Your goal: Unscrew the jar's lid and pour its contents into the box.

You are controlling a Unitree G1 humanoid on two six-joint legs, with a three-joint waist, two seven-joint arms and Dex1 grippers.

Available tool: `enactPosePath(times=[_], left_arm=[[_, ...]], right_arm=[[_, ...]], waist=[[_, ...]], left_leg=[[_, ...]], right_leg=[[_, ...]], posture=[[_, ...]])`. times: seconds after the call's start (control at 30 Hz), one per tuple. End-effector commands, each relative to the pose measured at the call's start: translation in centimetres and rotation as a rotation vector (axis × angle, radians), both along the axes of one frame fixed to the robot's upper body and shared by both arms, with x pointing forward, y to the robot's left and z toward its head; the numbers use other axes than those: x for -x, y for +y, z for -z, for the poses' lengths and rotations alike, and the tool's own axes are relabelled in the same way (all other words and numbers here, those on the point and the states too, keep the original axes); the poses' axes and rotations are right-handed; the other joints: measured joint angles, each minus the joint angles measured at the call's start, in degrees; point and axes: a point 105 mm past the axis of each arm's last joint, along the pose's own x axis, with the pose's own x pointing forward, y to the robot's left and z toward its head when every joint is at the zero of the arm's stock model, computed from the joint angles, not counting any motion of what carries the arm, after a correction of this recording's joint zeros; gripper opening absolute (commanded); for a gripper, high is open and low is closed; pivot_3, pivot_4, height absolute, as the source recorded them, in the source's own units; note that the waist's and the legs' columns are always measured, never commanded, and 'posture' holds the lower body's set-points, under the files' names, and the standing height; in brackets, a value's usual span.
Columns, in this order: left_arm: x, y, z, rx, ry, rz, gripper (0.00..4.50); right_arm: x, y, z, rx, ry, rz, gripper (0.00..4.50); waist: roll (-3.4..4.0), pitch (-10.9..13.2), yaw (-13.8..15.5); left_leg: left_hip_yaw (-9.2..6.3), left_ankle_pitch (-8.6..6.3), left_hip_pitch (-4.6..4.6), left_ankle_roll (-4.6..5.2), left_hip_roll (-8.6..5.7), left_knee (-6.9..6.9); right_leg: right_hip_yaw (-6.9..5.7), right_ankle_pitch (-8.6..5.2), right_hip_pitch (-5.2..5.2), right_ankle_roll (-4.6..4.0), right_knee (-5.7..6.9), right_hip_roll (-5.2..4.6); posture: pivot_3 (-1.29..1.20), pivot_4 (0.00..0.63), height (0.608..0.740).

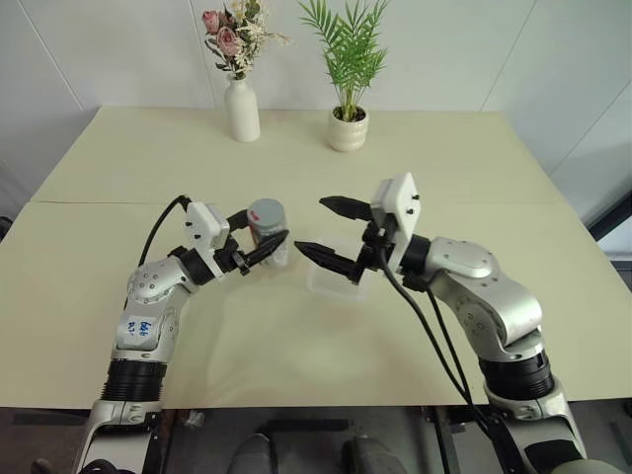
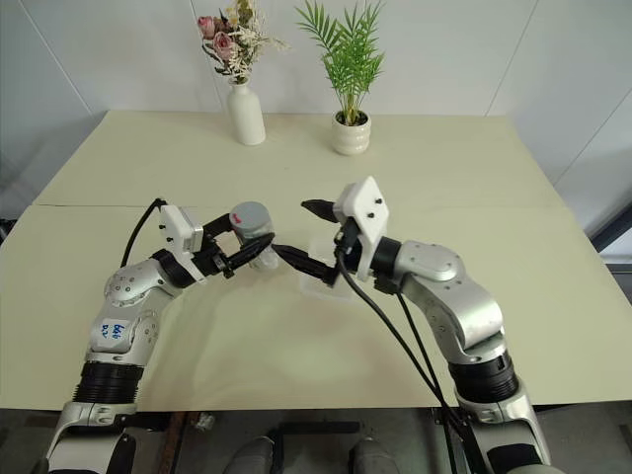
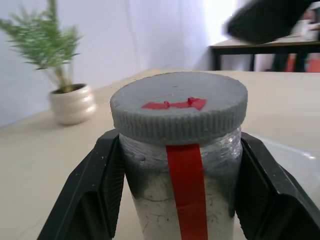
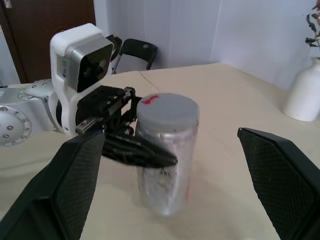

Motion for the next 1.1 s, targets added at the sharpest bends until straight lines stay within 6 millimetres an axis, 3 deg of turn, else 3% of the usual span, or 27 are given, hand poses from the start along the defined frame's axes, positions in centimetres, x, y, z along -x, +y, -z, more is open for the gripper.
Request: enactPosePath(times=[0.03, 0.2, 0.83, 0.93, 1.07, 1.1], left_arm=[[0.5, -0.9, -1.5, 0.002, -0.047, 0.044, 2.51], [0.6, -2.1, -1.5, 0.013, -0.028, 0.085, 2.51], [0.9, -2.7, -0.8, 0.009, -0.012, 0.128, 2.51], [0.8, -2.8, -0.8, 0.01, -0.014, 0.127, 2.51], [0.8, -2.8, -0.8, 0.006, -0.015, 0.131, 2.51], [0.8, -2.8, -0.8, 0.005, -0.015, 0.132, 2.51]], right_arm=[[0.5, 1.7, -1.2, -0.004, -0.045, 0.011, 4.5], [-0.1, 3.0, -1.1, -0.008, -0.033, 0.048, 4.5], [-1.7, 2.7, -1.0, -0.031, 0.01, 0.123, 4.5], [-1.7, 2.8, -1.0, -0.039, 0.014, 0.114, 3.9], [-1.2, 3.0, -1.4, -0.056, 0.01, 0.072, 2.61], [-1.1, 3.0, -1.4, -0.061, 0.013, 0.067, 2.63]], waist=[[0.0, 0.0, 0.0], [0.0, 0.0, 0.09], [0.0, 0.0, 0.05], [0.0, 0.0, 0.03], [0.0, 0.0, -0.02], [0.0, 0.0, -0.01]], left_leg=[[0.0, 0.02, -0.18, -0.01, 0.0, 0.05], [-0.01, 0.06, -0.27, 0.0, -0.01, 0.11], [-0.01, 0.07, -0.25, 0.04, -0.02, 0.15], [-0.01, 0.07, -0.25, 0.04, -0.02, 0.15], [-0.01, 0.07, -0.25, 0.04, -0.02, 0.13], [-0.01, 0.07, -0.26, 0.04, -0.02, 0.14]], right_leg=[[0.01, 0.0, -0.19, 0.0, 0.11, 0.0], [0.01, 0.0, -0.29, 0.0, 0.21, 0.01], [0.01, 0.01, -0.26, 0.01, 0.26, 0.0], [0.01, 0.01, -0.27, 0.01, 0.25, 0.0], [0.01, 0.01, -0.27, 0.01, 0.25, 0.01], [0.0, 0.01, -0.27, 0.01, 0.25, 0.01]], posture=[[0.0, 0.15, 0.74], [0.0, 0.15, 0.74], [0.0, 0.15, 0.74], [0.0, 0.15, 0.74], [0.0, 0.15, 0.74], [0.0, 0.15, 0.74]])
